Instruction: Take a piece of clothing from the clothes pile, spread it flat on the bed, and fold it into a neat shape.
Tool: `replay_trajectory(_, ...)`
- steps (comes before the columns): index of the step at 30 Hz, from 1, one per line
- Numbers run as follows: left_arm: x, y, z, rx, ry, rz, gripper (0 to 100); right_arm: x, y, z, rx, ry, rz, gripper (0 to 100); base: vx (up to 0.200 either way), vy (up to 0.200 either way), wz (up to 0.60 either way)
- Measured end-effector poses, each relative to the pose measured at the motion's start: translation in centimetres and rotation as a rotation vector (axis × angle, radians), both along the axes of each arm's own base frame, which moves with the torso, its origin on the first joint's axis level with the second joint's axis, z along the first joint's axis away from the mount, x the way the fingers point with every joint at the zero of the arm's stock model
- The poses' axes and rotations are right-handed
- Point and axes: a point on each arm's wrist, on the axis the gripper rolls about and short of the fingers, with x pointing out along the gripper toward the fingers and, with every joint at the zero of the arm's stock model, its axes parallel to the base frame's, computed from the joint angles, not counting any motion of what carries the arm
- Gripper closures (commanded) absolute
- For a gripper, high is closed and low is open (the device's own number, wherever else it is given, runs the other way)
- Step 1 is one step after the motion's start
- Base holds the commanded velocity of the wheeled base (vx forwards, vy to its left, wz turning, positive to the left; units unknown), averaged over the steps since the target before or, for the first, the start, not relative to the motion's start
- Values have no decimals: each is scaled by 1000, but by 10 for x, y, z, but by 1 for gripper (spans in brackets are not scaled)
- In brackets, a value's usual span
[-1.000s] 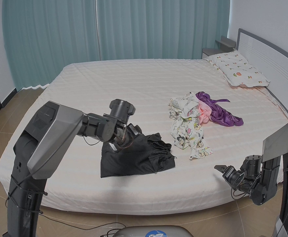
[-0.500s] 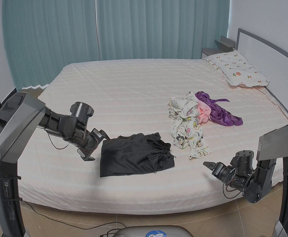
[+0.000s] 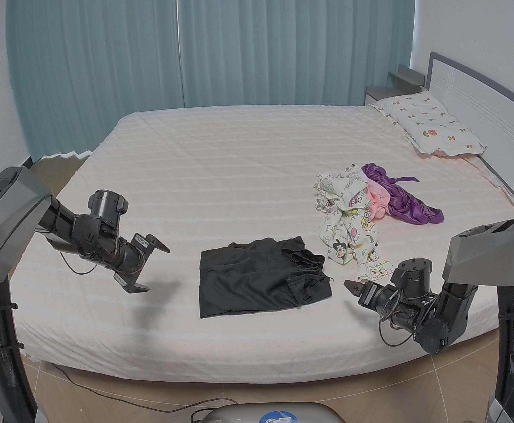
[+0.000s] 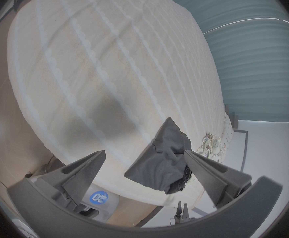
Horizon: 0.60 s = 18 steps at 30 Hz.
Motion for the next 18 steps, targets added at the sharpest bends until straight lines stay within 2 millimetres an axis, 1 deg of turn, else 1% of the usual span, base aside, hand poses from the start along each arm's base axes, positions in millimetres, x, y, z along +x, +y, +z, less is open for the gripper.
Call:
replay_trajectory(4, 0, 11, 0, -26, 5, 22, 0, 6, 9, 0, -42, 2, 12, 0, 0, 200, 0)
replay_trajectory(7, 0, 13, 0, -33, 6, 23, 0, 12, 14, 2, -69, -9, 8, 0, 0, 200, 0)
replay_trajectory(11, 0, 16, 0, -34, 7, 31, 0, 22, 22, 3, -116, -13, -13, 0, 0, 0, 0)
replay_trajectory(15, -1, 16, 0, -34, 9, 31, 0, 29, 34, 1, -177, 22, -8, 0, 0, 0, 0)
replay_trajectory(18, -1, 16, -1, -34, 11, 30, 0, 33, 38, 0, -221, 51, 5, 0, 0, 0, 0)
